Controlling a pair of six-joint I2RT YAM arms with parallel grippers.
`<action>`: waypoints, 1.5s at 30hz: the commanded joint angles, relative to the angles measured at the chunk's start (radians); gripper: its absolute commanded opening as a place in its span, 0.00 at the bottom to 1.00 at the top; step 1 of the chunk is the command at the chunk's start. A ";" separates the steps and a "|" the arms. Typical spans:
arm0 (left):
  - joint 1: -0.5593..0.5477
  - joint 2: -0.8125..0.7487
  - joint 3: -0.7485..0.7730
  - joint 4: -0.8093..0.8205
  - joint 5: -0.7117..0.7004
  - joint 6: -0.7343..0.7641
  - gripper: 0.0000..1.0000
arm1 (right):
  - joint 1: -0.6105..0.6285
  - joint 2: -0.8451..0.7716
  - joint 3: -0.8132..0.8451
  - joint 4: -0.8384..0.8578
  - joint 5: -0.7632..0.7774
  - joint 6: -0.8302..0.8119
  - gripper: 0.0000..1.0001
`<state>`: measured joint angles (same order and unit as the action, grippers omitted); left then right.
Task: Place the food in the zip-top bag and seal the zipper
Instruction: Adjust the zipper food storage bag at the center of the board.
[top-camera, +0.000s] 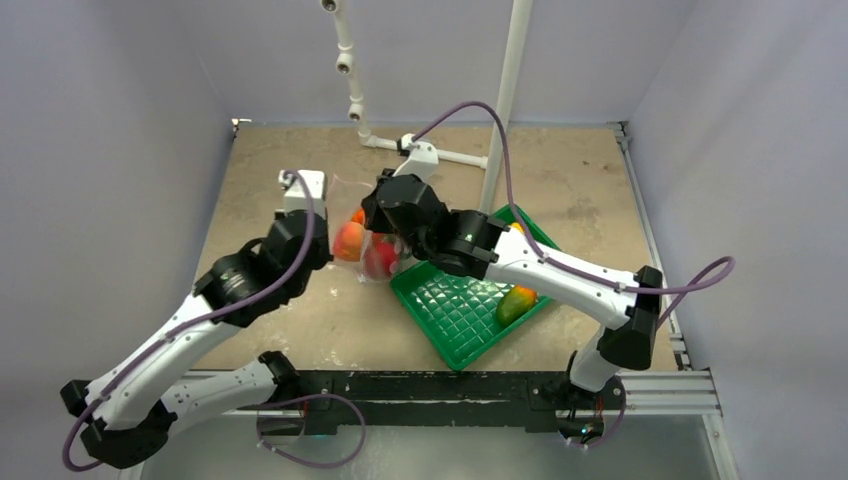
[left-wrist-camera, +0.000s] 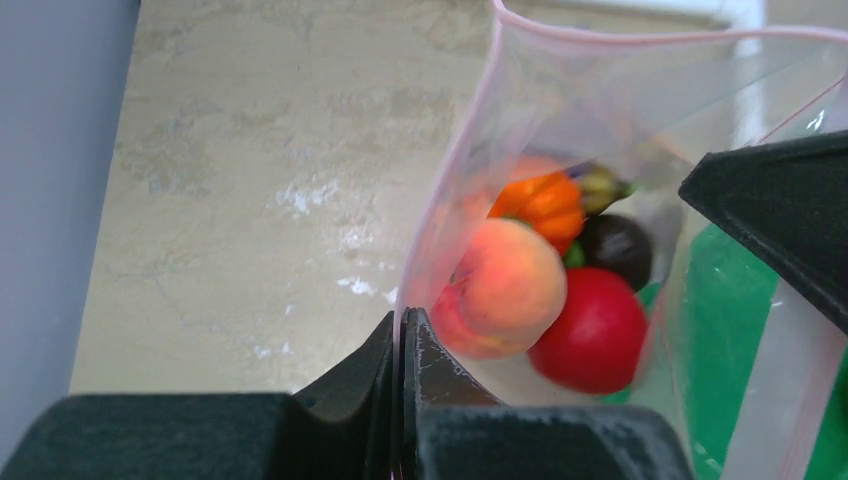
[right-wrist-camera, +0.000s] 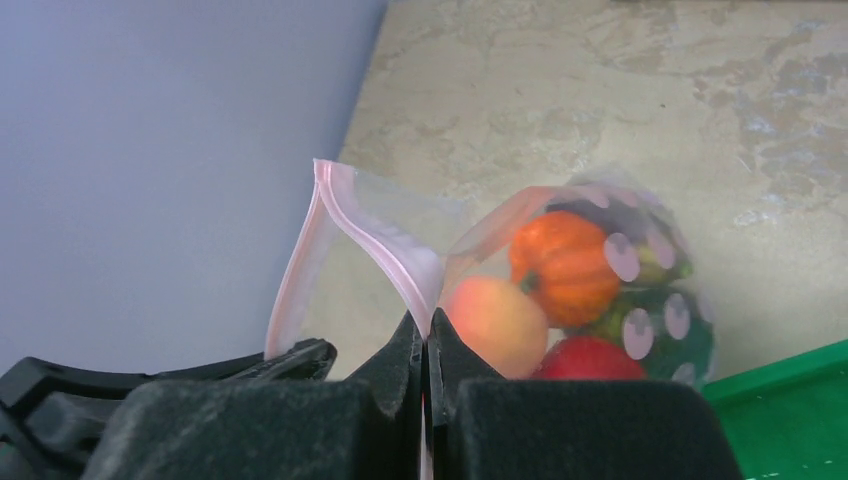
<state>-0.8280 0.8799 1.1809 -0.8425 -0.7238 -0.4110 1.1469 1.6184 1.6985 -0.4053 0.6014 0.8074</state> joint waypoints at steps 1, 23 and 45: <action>-0.004 0.092 -0.115 0.034 -0.012 -0.039 0.00 | 0.002 0.072 -0.068 0.010 -0.033 0.031 0.00; 0.001 0.047 -0.070 0.083 -0.053 -0.050 0.00 | -0.004 -0.071 -0.130 0.010 0.025 0.061 0.00; 0.022 0.077 0.066 0.050 -0.176 0.021 0.00 | -0.090 -0.084 -0.167 0.048 -0.018 0.040 0.00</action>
<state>-0.8116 0.9962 1.1290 -0.7952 -0.8120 -0.4438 1.0557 1.6028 1.4406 -0.3882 0.5442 0.8860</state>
